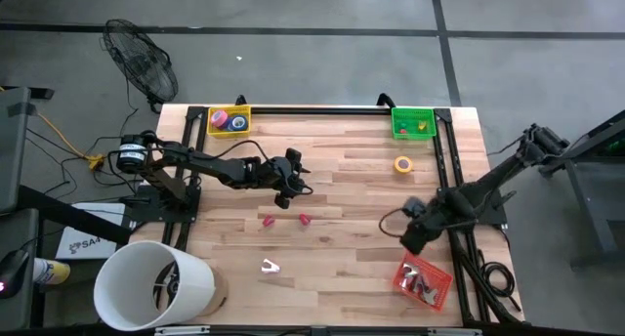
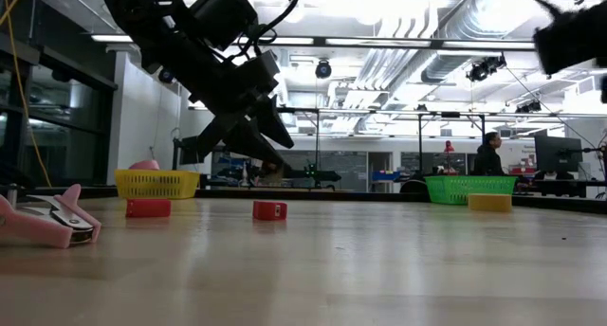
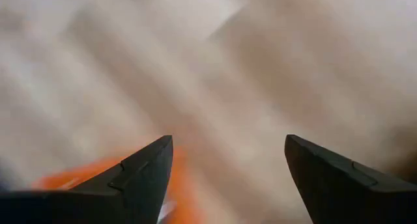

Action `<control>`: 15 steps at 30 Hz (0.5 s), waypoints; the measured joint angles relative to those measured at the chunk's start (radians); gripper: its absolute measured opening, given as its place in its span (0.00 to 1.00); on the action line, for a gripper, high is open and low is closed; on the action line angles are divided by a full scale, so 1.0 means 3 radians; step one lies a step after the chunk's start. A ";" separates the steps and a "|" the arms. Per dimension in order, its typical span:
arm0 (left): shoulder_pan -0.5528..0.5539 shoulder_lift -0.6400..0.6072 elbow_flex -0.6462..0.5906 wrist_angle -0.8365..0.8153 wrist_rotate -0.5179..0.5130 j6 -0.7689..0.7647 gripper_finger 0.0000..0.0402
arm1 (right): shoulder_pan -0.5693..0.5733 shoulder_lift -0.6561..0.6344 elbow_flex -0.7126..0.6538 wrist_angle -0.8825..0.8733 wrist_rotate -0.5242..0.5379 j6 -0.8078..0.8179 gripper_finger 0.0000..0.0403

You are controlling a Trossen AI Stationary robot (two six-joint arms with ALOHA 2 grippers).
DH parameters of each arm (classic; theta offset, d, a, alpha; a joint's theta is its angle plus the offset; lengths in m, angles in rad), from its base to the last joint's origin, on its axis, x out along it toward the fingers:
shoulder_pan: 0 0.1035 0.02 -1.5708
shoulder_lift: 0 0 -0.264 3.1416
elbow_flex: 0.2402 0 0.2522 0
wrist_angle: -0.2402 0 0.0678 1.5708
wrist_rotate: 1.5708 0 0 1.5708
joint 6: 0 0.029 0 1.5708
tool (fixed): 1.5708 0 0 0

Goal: Pick and place Stapler, Stapler remover, tape
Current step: Put the yellow tape into the yellow bin

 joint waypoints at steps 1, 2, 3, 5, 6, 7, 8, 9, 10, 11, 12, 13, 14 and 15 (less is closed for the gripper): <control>0.0000 0.0000 0.0000 0.0000 0.0000 0.0000 0.54 | -0.0072 -0.0009 0.0000 -0.0156 0.0128 -0.0105 0.71; 0.0000 0.0000 0.0000 0.0000 0.0000 0.0000 0.54 | -0.0151 -0.0010 0.0000 -0.0297 0.0263 -0.0197 0.71; 0.0000 0.0000 0.0000 0.0000 0.0000 0.0000 0.54 | -0.0228 -0.0009 0.0000 -0.0421 0.0383 -0.0278 0.71; 0.0000 0.0000 0.0000 0.0000 0.0000 0.0000 0.54 | -0.0404 -0.0009 0.0000 -0.0594 0.0585 -0.0462 0.71; 0.0000 0.0000 0.0000 0.0000 0.0000 0.0000 0.54 | -0.0504 -0.0009 0.0000 -0.0639 0.0667 -0.0555 0.71; 0.0000 0.0000 0.0000 0.0000 0.0000 0.0000 0.54 | -0.0612 -0.0009 0.0000 -0.0654 0.0745 -0.0637 0.71; 0.0000 0.0000 0.0000 0.0000 0.0000 0.0000 0.54 | -0.0733 -0.0009 0.0000 -0.0655 0.0801 -0.0699 0.71; 0.0000 0.0000 0.0000 0.0000 0.0000 0.0000 0.54 | -0.0866 -0.0009 0.0000 -0.0645 0.0829 -0.0759 0.71; 0.0000 0.0000 0.0000 0.0000 0.0000 0.0000 0.54 | -0.0999 0.0001 0.0000 -0.0625 0.0841 -0.0806 0.71; 0.0000 0.0000 0.0000 0.0000 0.0000 0.0000 0.54 | -0.1132 0.0009 0.0000 -0.0601 0.0848 -0.0868 0.71; 0.0000 0.0000 0.0000 0.0000 0.0000 0.0000 0.54 | -0.1261 0.0024 0.0000 -0.0569 0.0856 -0.0952 0.71; 0.0000 0.0000 0.0000 0.0000 0.0000 0.0000 0.54 | -0.1388 0.0039 0.0000 -0.0529 0.0875 -0.1050 0.71; 0.0000 0.0000 0.0000 0.0000 0.0000 0.0000 0.54 | -0.1511 0.0057 0.0000 -0.0490 0.0901 -0.1158 0.71; 0.0000 0.0000 0.0000 0.0000 0.0000 0.0000 0.54 | -0.1636 0.0071 0.0000 -0.0445 0.0915 -0.1279 0.71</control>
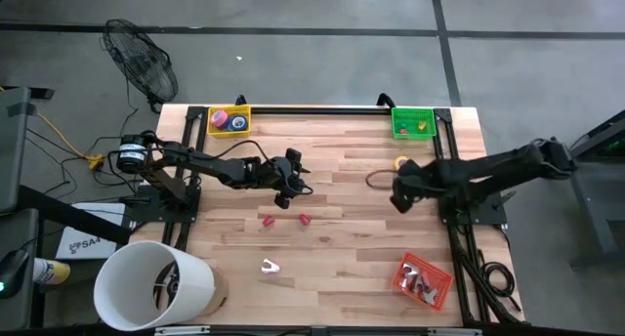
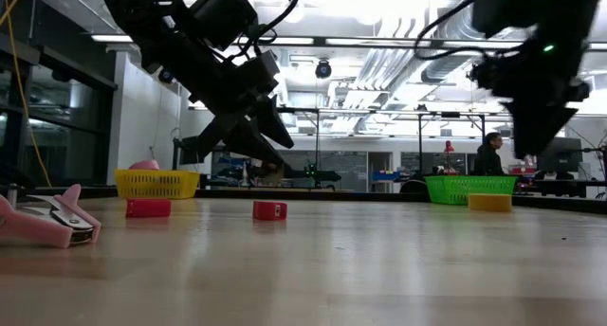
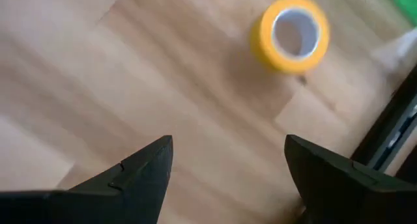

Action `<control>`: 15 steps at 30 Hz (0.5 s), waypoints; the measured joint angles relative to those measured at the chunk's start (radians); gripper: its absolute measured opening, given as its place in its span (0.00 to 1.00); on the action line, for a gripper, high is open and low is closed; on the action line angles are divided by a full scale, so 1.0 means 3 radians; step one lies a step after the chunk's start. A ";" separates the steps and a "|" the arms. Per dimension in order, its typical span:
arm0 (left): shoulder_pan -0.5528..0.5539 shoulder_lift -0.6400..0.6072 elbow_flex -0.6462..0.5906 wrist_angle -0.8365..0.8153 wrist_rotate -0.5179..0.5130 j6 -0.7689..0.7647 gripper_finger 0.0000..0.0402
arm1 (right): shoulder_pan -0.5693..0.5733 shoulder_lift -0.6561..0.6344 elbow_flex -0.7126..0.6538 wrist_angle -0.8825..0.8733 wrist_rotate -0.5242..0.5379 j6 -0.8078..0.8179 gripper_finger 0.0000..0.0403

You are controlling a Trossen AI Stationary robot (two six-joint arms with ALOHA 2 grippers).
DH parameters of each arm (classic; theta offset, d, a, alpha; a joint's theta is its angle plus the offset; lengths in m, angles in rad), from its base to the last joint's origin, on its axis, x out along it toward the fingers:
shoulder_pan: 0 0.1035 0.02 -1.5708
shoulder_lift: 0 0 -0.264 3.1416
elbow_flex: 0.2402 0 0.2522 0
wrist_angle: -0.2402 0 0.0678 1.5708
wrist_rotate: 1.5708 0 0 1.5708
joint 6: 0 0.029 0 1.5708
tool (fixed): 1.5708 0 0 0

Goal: Pick and place Stapler, Stapler remover, tape
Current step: Put the yellow tape into the yellow bin

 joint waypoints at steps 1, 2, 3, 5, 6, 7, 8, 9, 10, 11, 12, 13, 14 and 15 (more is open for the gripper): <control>0.0000 0.0000 0.0000 0.0000 0.0000 0.0000 0.54 | -0.0125 0.0017 0.0000 0.0059 0.0006 -0.0131 0.71; 0.0000 0.0000 0.0000 0.0000 -0.0001 0.0000 0.54 | -0.0247 0.0039 0.0000 0.0133 -0.0006 -0.0274 0.71; 0.0000 0.0000 0.0000 0.0000 -0.0002 0.0001 0.54 | -0.0367 0.0059 0.0000 0.0199 -0.0031 -0.0417 0.71; 0.0000 0.0000 0.0000 0.0000 -0.0002 0.0004 0.54 | -0.0587 0.0113 0.0000 0.0322 -0.0056 -0.0674 0.71; 0.0000 0.0000 0.0000 0.0000 -0.0003 0.0004 0.54 | -0.0684 0.0143 0.0000 0.0377 -0.0058 -0.0805 0.71; 0.0000 0.0000 0.0000 0.0000 -0.0003 0.0004 0.54 | -0.0782 0.0179 0.0000 0.0430 -0.0058 -0.0931 0.71; 0.0000 0.0000 0.0000 0.0000 -0.0003 0.0005 0.54 | -0.0875 0.0220 0.0000 0.0469 -0.0066 -0.1041 0.71; 0.0000 0.0000 0.0000 0.0000 -0.0003 0.0005 0.54 | -0.0968 0.0265 0.0000 0.0504 -0.0095 -0.1143 0.71; 0.0000 0.0000 0.0000 0.0000 -0.0003 0.0006 0.54 | -0.1058 0.0315 0.0000 0.0532 -0.0138 -0.1239 0.71; 0.0000 0.0000 0.0000 0.0000 -0.0004 0.0006 0.54 | -0.1142 0.0369 0.0000 0.0558 -0.0191 -0.1324 0.71; 0.0000 0.0000 0.0000 0.0000 -0.0003 0.0008 0.54 | -0.1217 0.0431 0.0000 0.0584 -0.0235 -0.1395 0.71; 0.0000 0.0000 0.0000 -0.0001 -0.0003 0.0010 0.54 | -0.1284 0.0497 0.0000 0.0620 -0.0268 -0.1467 0.71; 0.0000 0.0000 0.0000 -0.0001 -0.0004 0.0014 0.54 | -0.1347 0.0562 0.0000 0.0657 -0.0282 -0.1528 0.71; 0.0000 0.0000 0.0000 -0.0003 -0.0004 0.0014 0.54 | -0.1404 0.0627 0.0000 0.0700 -0.0288 -0.1578 0.71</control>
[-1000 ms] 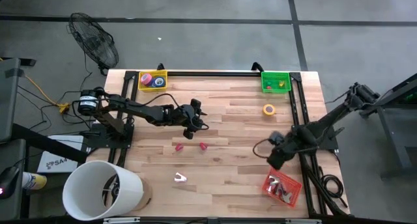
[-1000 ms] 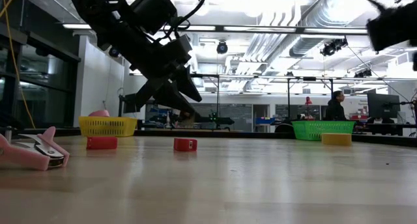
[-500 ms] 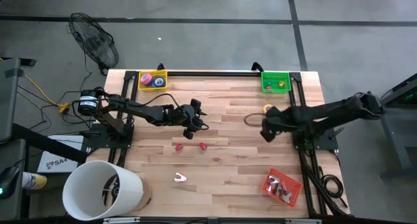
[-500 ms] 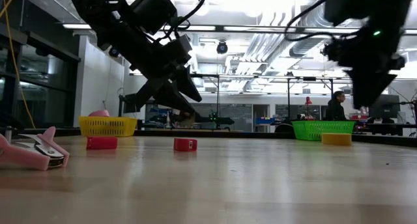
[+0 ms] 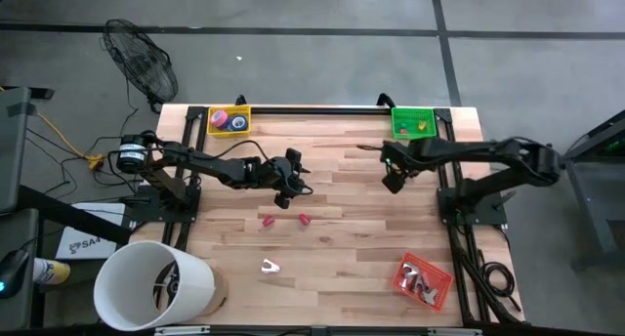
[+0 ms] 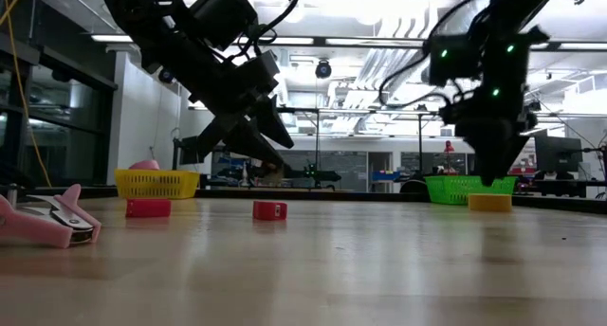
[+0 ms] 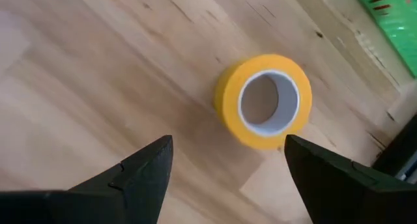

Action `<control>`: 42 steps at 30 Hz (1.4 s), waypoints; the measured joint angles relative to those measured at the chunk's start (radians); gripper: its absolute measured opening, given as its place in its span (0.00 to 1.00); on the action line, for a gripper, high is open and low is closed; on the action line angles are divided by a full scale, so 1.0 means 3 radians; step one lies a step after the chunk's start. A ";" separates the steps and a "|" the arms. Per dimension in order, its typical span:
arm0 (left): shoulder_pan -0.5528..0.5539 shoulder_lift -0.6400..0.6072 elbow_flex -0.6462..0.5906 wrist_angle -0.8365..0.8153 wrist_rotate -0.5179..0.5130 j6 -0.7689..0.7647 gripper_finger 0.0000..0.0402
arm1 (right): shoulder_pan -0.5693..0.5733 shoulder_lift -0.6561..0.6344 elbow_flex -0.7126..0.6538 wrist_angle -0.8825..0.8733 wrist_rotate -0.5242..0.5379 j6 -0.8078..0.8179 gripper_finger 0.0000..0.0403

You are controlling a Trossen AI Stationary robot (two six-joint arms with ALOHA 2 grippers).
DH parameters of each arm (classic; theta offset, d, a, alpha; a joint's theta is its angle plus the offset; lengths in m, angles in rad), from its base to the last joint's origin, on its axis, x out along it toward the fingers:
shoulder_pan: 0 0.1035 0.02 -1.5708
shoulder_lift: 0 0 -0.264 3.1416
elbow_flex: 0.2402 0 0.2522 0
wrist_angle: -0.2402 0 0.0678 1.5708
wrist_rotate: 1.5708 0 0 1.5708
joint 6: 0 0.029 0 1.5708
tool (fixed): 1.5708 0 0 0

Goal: Pick and place Stapler, Stapler remover, tape
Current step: Put the yellow tape into the yellow bin

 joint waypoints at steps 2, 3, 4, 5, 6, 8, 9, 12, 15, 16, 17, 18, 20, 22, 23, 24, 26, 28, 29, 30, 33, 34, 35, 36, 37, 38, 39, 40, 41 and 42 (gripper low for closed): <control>0.0000 0.0000 0.0000 -0.0001 -0.0001 0.0000 0.54 | -0.0102 0.0122 0.0000 0.0101 -0.0003 -0.0092 0.71; 0.0000 0.0000 0.0000 -0.0001 0.0000 0.0000 0.54 | -0.0145 0.0181 0.0000 0.0172 -0.0004 -0.0141 0.71; 0.0000 0.0000 0.0000 -0.0001 -0.0001 0.0000 0.54 | -0.0184 0.0235 0.0000 0.0244 -0.0005 -0.0189 0.71; 0.0000 0.0000 0.0000 -0.0001 -0.0001 0.0000 0.54 | -0.0223 0.0284 0.0000 0.0312 -0.0023 -0.0229 0.71; 0.0000 0.0000 0.0000 -0.0001 -0.0001 0.0000 0.54 | -0.0261 0.0336 0.0000 0.0376 -0.0052 -0.0261 0.71; 0.0000 0.0000 0.0000 -0.0007 -0.0001 0.0000 0.54 | -0.0337 0.0431 0.0000 0.0468 -0.0138 -0.0300 0.71; 0.0000 0.0000 0.0000 -0.0015 -0.0002 0.0000 0.54 | -0.0371 0.0481 0.0000 0.0491 -0.0183 -0.0306 0.71; 0.0000 0.0000 0.0000 -0.0018 -0.0003 0.0000 0.54 | -0.0451 0.0619 0.0000 0.0516 -0.0247 -0.0323 0.71; 0.0000 0.0000 0.0000 -0.0018 -0.0003 0.0000 0.54 | -0.0482 0.0707 0.0015 0.0556 -0.0310 -0.0358 0.71; 0.0000 0.0000 0.0000 -0.0018 -0.0004 0.0000 0.54 | -0.0483 0.0728 0.0017 0.0573 -0.0330 -0.0360 0.71; 0.0000 0.0000 0.0000 -0.0018 -0.0004 0.0000 0.54 | -0.0483 0.0739 0.0014 0.0583 -0.0350 -0.0360 0.71; 0.0000 0.0000 -0.0001 -0.0018 -0.0004 0.0000 0.54 | -0.0483 0.0742 0.0014 0.0594 -0.0370 -0.0360 0.71; 0.0000 0.0000 -0.0001 -0.0018 -0.0006 0.0000 0.54 | -0.0479 0.0727 0.0011 0.0612 -0.0396 -0.0364 0.69; 0.0000 0.0000 0.0000 -0.0018 -0.0011 0.0000 0.54 | -0.0476 0.0711 0.0007 0.0625 -0.0413 -0.0367 0.65; 0.0000 0.0000 -0.0001 -0.0018 -0.0011 0.0000 0.54 | -0.0476 0.0705 0.0005 0.0628 -0.0429 -0.0367 0.63; 0.0000 0.0000 0.0000 -0.0017 -0.0011 0.0000 0.54 | -0.0475 0.0699 0.0004 0.0632 -0.0435 -0.0367 0.61; 0.0000 0.0000 0.0000 -0.0017 -0.0011 0.0000 0.54 | -0.0473 0.0698 0.0001 0.0643 -0.0448 -0.0367 0.56; 0.0000 0.0000 0.0000 -0.0017 -0.0011 0.0000 0.54 | -0.0473 0.0698 0.0000 0.0653 -0.0468 -0.0380 0.50; 0.0000 0.0000 0.0000 -0.0015 -0.0011 0.0000 0.54 | -0.0473 0.0698 0.0000 0.0656 -0.0470 -0.0388 0.46; 0.0000 0.0000 0.0000 -0.0015 -0.0010 0.0000 0.54 | -0.0469 0.0698 0.0000 0.0659 -0.0469 -0.0394 0.43; 0.0000 0.0000 0.0000 -0.0015 -0.0010 0.0000 0.54 | -0.0469 0.0698 0.0000 0.0662 -0.0489 -0.0395 0.34; 0.0000 0.0000 0.0000 -0.0015 -0.0010 0.0000 0.54 | -0.0468 0.0698 0.0000 0.0664 -0.0490 -0.0395 0.31; 0.0000 0.0000 0.0000 -0.0015 -0.0010 0.0000 0.54 | -0.0466 0.0698 0.0000 0.0666 -0.0490 -0.0395 0.28; 0.0000 0.0000 -0.0001 -0.0015 -0.0010 0.0000 0.54 | -0.0468 0.0698 -0.0001 0.0676 -0.0490 -0.0404 0.25; 0.0000 0.0000 0.0000 -0.0015 -0.0010 0.0000 0.54 | -0.0465 0.0698 -0.0003 0.0685 -0.0485 -0.0422 0.22; 0.0000 0.0000 -0.0001 -0.0015 -0.0010 0.0000 0.54 | -0.0452 0.0699 -0.0003 0.0696 -0.0472 -0.0433 0.18; 0.0000 0.0000 0.0000 -0.0015 -0.0010 0.0000 0.54 | -0.0429 0.0699 -0.0003 0.0707 -0.0457 -0.0437 0.15; 0.0000 0.0000 -0.0001 -0.0015 -0.0010 0.0000 0.54 | -0.0398 0.0699 -0.0004 0.0725 -0.0442 -0.0442 0.12; 0.0000 0.0000 0.0000 -0.0015 -0.0009 0.0000 0.54 | -0.0368 0.0699 -0.0004 0.0739 -0.0427 -0.0447 0.09; 0.0000 0.0000 0.0000 -0.0015 -0.0008 -0.0001 0.54 | -0.0328 0.0698 -0.0006 0.0760 -0.0407 -0.0469 0.08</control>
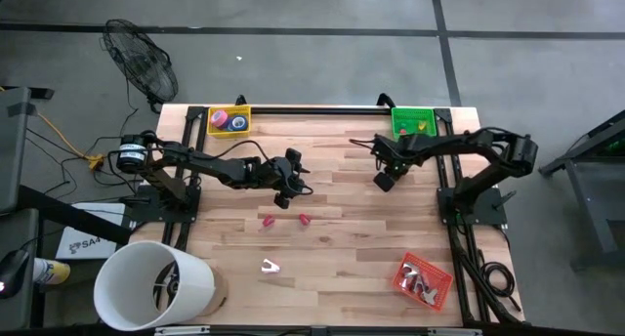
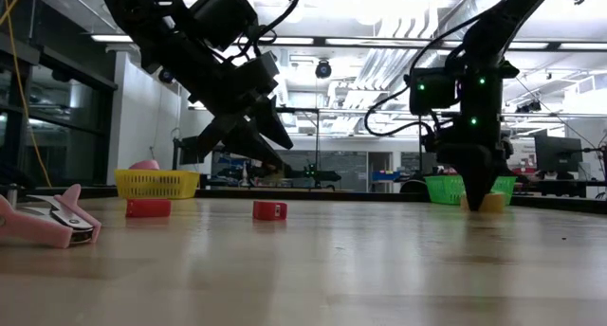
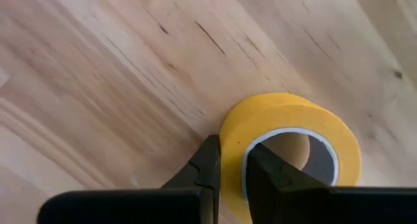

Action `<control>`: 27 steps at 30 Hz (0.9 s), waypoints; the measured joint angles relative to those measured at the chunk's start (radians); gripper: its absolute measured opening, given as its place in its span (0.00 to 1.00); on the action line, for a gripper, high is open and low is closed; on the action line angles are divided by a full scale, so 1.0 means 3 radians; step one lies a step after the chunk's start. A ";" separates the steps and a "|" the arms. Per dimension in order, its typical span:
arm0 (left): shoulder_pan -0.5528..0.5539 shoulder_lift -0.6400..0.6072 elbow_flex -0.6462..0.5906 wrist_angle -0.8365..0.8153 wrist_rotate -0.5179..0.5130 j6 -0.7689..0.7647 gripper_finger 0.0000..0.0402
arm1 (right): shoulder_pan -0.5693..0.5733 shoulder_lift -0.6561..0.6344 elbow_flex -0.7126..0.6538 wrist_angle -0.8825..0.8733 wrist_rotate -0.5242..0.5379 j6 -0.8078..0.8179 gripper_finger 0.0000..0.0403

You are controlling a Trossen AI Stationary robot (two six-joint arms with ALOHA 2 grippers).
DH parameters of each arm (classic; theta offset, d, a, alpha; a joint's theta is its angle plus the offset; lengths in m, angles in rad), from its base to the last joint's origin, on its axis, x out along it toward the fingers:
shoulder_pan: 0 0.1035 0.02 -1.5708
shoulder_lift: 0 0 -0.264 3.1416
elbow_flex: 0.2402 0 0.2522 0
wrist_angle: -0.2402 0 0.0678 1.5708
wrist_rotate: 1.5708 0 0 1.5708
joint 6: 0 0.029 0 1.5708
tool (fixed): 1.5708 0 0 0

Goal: Pick and place Stapler, Stapler remover, tape
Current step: Put the yellow tape into the yellow bin

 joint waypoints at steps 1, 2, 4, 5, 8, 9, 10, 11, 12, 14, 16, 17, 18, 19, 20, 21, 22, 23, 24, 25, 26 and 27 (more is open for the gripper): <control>0.0000 0.0000 0.0000 0.0000 0.0012 0.0000 0.54 | 0.0045 0.0001 -0.0001 0.0035 0.0024 -0.0030 0.08; 0.0001 0.0000 0.0000 0.0000 0.0025 0.0000 0.54 | 0.0099 0.0001 -0.0001 0.0090 0.0058 -0.0038 0.08; 0.0000 0.0000 0.0000 0.0002 0.0062 -0.0001 0.54 | 0.0224 0.0004 -0.0001 0.0208 0.0123 -0.0018 0.08; 0.0000 0.0000 0.0000 0.0004 0.0080 -0.0004 0.54 | 0.0283 0.0004 -0.0001 0.0257 0.0129 -0.0012 0.08; 0.0000 0.0000 -0.0001 0.0016 0.0097 -0.0011 0.54 | 0.0480 -0.0008 -0.0001 0.0535 0.0102 -0.0022 0.08; 0.0000 0.0000 -0.0001 0.0034 0.0096 -0.0012 0.54 | 0.0548 -0.0024 -0.0001 0.0661 0.0099 -0.0035 0.08; 0.0000 0.0000 -0.0001 0.0059 0.0097 -0.0013 0.54 | 0.0620 -0.0047 -0.0001 0.0784 0.0097 -0.0043 0.08; 0.0000 0.0000 -0.0001 0.0092 0.0097 -0.0013 0.54 | 0.0690 -0.0067 -0.0001 0.0924 0.0092 -0.0067 0.08; 0.0001 0.0000 -0.0001 0.0131 0.0098 -0.0013 0.54 | 0.0758 -0.0092 -0.0001 0.1074 0.0069 -0.0126 0.08; 0.0001 0.0001 -0.0001 0.0207 0.0103 -0.0013 0.54 | 0.0906 -0.0145 -0.0001 0.1343 0.0060 -0.0231 0.08; 0.0000 0.0000 -0.0001 0.0236 0.0103 -0.0011 0.54 | 0.1051 -0.0218 -0.0001 0.1616 0.0055 -0.0351 0.08; 0.0000 0.0001 -0.0001 0.0252 0.0103 -0.0010 0.54 | 0.1129 -0.0246 0.0001 0.1771 0.0057 -0.0435 0.08; 0.0000 0.0001 -0.0001 0.0280 0.0103 -0.0010 0.54 | 0.1208 -0.0275 0.0001 0.1910 0.0057 -0.0517 0.08; 0.0000 0.0001 -0.0001 0.0309 0.0104 -0.0009 0.54 | 0.1280 -0.0288 0.0001 0.2037 0.0055 -0.0609 0.08; 0.0000 0.0001 -0.0001 0.0337 0.0106 -0.0009 0.54 | 0.1352 -0.0289 0.0001 0.2183 0.0041 -0.0723 0.08; 0.0000 0.0001 -0.0001 0.0361 0.0108 -0.0009 0.54 | 0.1427 -0.0289 0.0001 0.2330 0.0010 -0.0856 0.08; 0.0000 0.0001 -0.0001 0.0392 0.0122 -0.0010 0.54 | 0.1497 -0.0288 0.0001 0.2448 -0.0019 -0.0987 0.08; 0.0000 0.0001 -0.0001 0.0435 0.0152 -0.0011 0.54 | 0.1561 -0.0280 0.0001 0.2565 -0.0034 -0.1112 0.08; 0.0000 0.0001 -0.0001 0.0488 0.0187 -0.0012 0.54 | 0.1622 -0.0269 0.0001 0.2682 -0.0052 -0.1209 0.08; 0.0000 0.0001 -0.0001 0.0532 0.0205 -0.0013 0.54 | 0.1676 -0.0264 0.0001 0.2785 -0.0062 -0.1287 0.08; 0.0000 0.0001 -0.0001 0.0569 0.0229 -0.0014 0.54 | 0.1727 -0.0261 0.0001 0.2854 -0.0064 -0.1349 0.08; 0.0000 0.0001 -0.0001 0.0609 0.0270 -0.0020 0.54 | 0.1769 -0.0259 0.0001 0.2915 -0.0063 -0.1392 0.08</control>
